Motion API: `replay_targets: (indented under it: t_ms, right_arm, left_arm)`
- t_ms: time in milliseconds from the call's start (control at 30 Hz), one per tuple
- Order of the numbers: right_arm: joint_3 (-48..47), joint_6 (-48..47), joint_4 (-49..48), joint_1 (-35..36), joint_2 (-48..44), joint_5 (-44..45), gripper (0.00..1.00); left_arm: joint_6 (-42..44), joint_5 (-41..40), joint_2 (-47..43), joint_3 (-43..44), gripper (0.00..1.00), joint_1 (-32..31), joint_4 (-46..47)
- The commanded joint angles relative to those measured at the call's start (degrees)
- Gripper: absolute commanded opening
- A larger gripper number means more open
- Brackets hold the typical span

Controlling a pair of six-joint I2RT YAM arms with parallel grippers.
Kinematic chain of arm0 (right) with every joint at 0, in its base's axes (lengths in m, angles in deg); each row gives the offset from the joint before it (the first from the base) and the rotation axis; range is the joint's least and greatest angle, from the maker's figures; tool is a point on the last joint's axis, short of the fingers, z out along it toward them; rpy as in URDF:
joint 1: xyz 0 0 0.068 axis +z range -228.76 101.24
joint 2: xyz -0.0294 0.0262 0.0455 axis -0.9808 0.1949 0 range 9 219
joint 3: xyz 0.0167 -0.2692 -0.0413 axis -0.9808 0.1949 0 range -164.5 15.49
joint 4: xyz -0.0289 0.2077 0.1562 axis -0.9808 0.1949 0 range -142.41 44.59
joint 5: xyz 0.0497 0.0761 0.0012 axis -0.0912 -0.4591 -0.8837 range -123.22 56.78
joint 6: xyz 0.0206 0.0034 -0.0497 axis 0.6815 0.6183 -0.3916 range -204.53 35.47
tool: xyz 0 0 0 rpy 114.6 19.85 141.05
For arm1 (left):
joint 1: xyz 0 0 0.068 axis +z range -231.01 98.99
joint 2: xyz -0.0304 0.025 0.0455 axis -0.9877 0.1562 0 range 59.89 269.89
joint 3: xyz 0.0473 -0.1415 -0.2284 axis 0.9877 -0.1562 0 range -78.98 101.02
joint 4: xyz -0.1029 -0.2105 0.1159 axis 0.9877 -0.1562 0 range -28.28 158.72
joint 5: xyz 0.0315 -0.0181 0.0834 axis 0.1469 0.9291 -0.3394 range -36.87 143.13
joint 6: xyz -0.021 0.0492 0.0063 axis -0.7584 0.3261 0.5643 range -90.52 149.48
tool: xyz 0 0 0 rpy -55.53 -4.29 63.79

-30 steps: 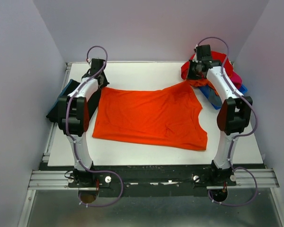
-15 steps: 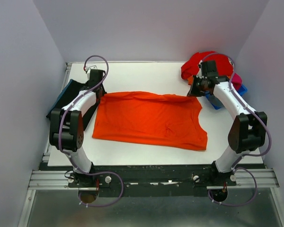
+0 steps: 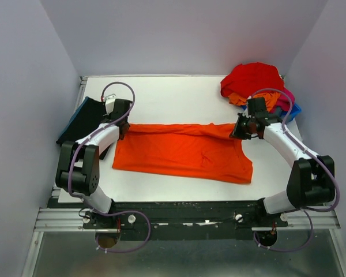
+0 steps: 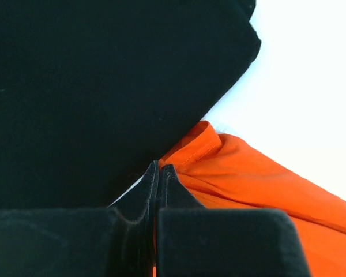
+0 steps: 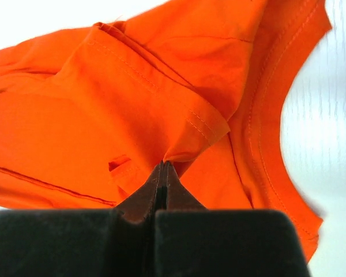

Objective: Fold and stack the t-shirts
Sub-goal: Fold the other side of the tshirt into a rectangle

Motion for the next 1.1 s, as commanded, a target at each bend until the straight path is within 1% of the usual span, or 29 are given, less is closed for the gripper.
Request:
replay_targets:
  t_ms: [0, 100, 200, 233, 267, 300, 333, 367, 400, 433, 467, 500, 567, 667, 733, 767, 967, 1067]
  right_arm:
    - [6.66, 4.22, -4.15, 0.01, -4.10, -0.44, 0.01]
    - [12.28, 5.89, -6.43, 0.01, -6.39, 0.70, 0.01]
    - [15.81, 7.30, -7.32, 0.01, -7.36, 3.34, 0.01]
    - [16.69, 7.57, -7.58, 0.01, -7.71, 4.04, 0.07]
    - [17.05, 7.66, -7.84, 0.01, -8.24, 4.83, 0.21]
    - [17.66, 7.31, -8.54, 0.01, -9.11, 5.02, 0.38]
    - [17.75, 6.70, -9.16, 0.01, -9.90, 4.84, 0.46]
    - [17.40, 5.91, -9.77, 0.01, -10.69, 5.10, 0.52]
    - [16.36, 5.12, -9.78, 0.01, -11.14, 5.45, 0.53]
    - [14.95, 4.50, -9.43, 0.01, -11.14, 5.63, 0.53]
    - [13.20, 3.54, -8.82, 0.19, -10.62, 5.37, 0.53]
    - [11.70, 2.74, -8.55, 0.54, -9.92, 5.11, 0.53]
    - [7.49, 1.34, -7.06, 2.03, -7.46, 5.72, 0.53]
    - [2.04, -0.34, -5.56, 4.93, -1.32, 7.82, 0.54]
    - [-1.30, -1.30, -6.00, 7.03, 2.46, 8.53, 0.58]
    - [-2.54, -1.66, -6.00, 7.83, 3.96, 10.71, 0.60]
    - [-9.84, -2.19, -5.03, 10.38, 14.51, 12.31, 0.60]
    - [-12.47, -2.54, -4.77, 11.17, 18.11, 13.19, 0.60]
  left_arm:
    - [-5.00, -1.86, 0.39, -0.42, 0.00, 0.13, -1.86]
    - [-7.54, -1.85, 1.18, -0.77, 0.00, 0.13, -3.80]
    - [-7.90, -1.24, 1.27, -1.03, 0.00, 0.13, -4.15]
    - [-7.82, -0.89, 1.18, -0.94, 0.00, 0.13, -4.50]
    - [-8.08, -0.63, 1.36, -0.77, 0.00, 0.13, -4.94]
    - [-8.34, -0.28, 1.36, -0.68, 0.07, 0.13, -5.64]
    - [-8.00, 0.51, 1.01, -0.51, 0.16, 0.13, -5.64]
    - [-7.82, 1.30, 0.49, -0.68, 0.21, 0.13, -5.56]
    - [-7.47, 2.01, -0.48, -1.12, 0.33, 0.13, -4.77]
    - [-7.20, 2.53, -1.71, -1.64, 0.43, 0.13, -4.16]
    - [-6.94, 2.89, -2.76, -1.91, 0.50, 0.13, -3.98]
    - [-6.59, 3.07, -3.82, -1.82, 0.55, 0.13, -4.15]
    - [-5.97, 3.77, -5.49, -1.30, 0.61, 0.13, -4.59]
    - [-5.27, 5.17, -7.08, -0.16, 0.63, -0.48, -5.55]
    - [-4.83, 6.84, -7.52, 0.28, 0.63, -1.36, -5.47]
    - [-4.65, 7.98, -7.61, 0.55, 0.63, -1.97, -5.47]
    - [-2.98, 18.17, -7.34, -0.24, 0.66, -4.70, -0.73]
    - [-3.07, 20.81, -6.12, 0.46, 0.67, -6.10, 0.59]
